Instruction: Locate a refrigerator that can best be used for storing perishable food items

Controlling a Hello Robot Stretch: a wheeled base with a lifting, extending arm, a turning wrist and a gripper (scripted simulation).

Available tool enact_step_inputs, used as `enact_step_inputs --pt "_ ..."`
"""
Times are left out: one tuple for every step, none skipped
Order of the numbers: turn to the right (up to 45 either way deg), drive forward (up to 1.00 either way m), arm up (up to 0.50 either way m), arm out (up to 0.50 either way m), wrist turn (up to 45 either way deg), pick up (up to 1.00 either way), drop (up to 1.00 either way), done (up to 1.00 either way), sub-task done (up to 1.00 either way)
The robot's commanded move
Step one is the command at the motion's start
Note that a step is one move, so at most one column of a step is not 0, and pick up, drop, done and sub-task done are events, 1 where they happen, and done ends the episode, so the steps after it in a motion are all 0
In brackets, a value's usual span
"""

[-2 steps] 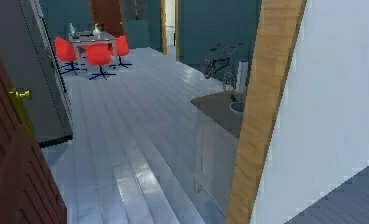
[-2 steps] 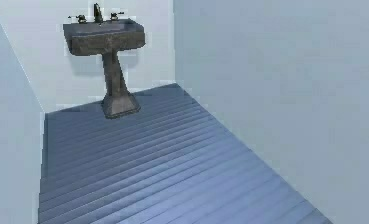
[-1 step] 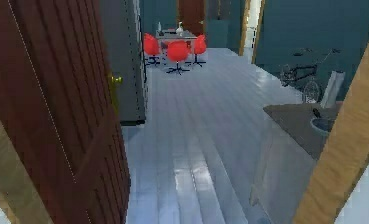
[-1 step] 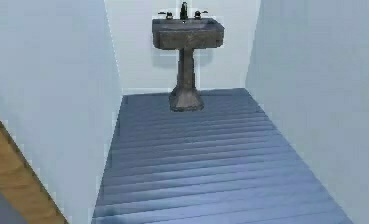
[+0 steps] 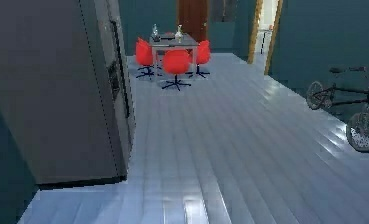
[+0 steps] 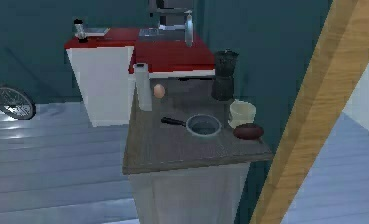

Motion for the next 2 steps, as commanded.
enact_step_inputs --pt "-3.0 0.00 0.00 0.00 0.0 0.00 0.00 0.00 0.00" --pt "0.0 0.20 0.00 0.00 0.0 0.00 0.00 0.00 0.00"
